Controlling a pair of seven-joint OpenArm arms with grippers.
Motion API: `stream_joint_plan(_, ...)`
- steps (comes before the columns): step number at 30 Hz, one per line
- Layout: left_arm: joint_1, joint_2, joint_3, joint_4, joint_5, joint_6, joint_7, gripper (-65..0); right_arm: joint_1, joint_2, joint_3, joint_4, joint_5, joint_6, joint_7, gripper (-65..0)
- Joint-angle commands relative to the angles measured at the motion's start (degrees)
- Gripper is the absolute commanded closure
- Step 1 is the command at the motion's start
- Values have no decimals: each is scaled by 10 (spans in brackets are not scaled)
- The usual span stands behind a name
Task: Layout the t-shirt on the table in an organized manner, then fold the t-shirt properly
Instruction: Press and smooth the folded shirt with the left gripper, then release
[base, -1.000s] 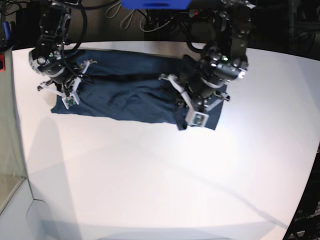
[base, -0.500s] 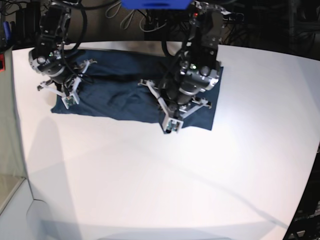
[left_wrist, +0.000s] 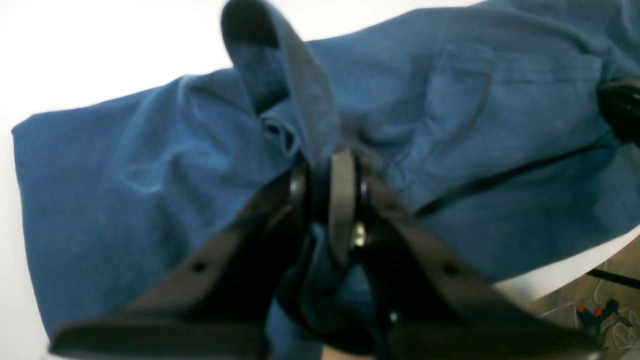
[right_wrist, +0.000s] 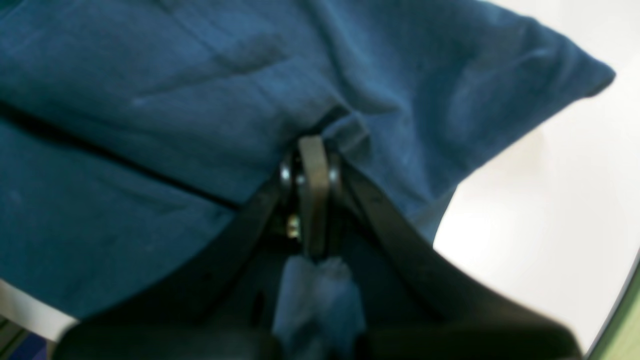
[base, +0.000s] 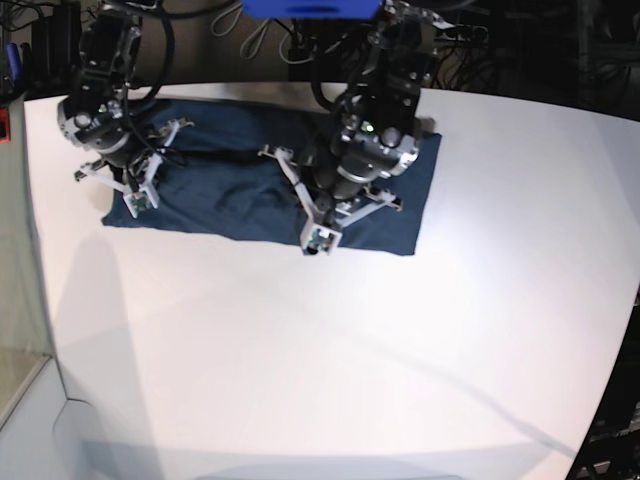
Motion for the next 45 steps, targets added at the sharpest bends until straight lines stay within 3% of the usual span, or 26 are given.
stream_joint_plan(1, -11, 6, 0, 13, -4, 2, -9, -26, 1, 5, 0, 7, -1, 0, -6, 0)
stream_joint_plan(6, -11, 6, 0, 17, -4, 2, -9, -225, 2, 5, 0, 8, -1, 0, -6, 0)
stream_joint_plan(8, -12, 6, 2, 17, -11, -4, -10, -229, 3, 5, 0, 8, -1, 0, -6, 0)
stream_joint_plan(13, -26, 6, -2, 18, -97, 1, -37, -233, 4, 5, 0, 8, -1, 0, -6, 0)
stream_joint_plan(17, -19, 5, -3, 56, -104, 2, -64, -233, 5, 6, 2, 8, -1, 0, -6, 0)
stream_joint_plan(20, -18, -11, -3, 74, -85, 15, -36, -230, 5, 15, 0, 8, -1, 0, -6, 0)
stream_joint_plan(23, -18, -27, 3, 77, -53, 63, -3, -219, 6, 17, 2, 8, -1, 0, -6, 0)
stream_joint_plan(26, -11, -46, 3, 77, -27, 114, 16, -104, 6, 17, 2, 8, -1, 0, -6, 0)
stream_joint_plan(28, -6, -56, 0, 76, -28, 126, 16, -8, 6, 17, 3, 8, -1, 0, -5, 0)
stream_joint_plan(30, -4, -61, 3, 73, -27, 131, 17, 0, 6, 17, 3, 8, -1, 0, -4, 0)
stream_joint_plan(37, -4, -60, 4, 11, -28, 126, 90, 0, 6, 17, 3, 7, -1, 0, -4, 0)
stream_joint_plan(40, -5, -63, 62, -23, -29, 122, 107, 0, 7, 17, 3, 7, -1, 0, -4, 0)
stream_joint_plan(43, -5, -86, 177, 16, -29, 64, 87, 0, 7, 17, 2, 5, -1, 0, -4, 0)
stream_joint_plan(45, -4, -90, 203, 49, -27, 37, 73, 0, 7, 17, 2, 5, -1, 0, -4, 0)
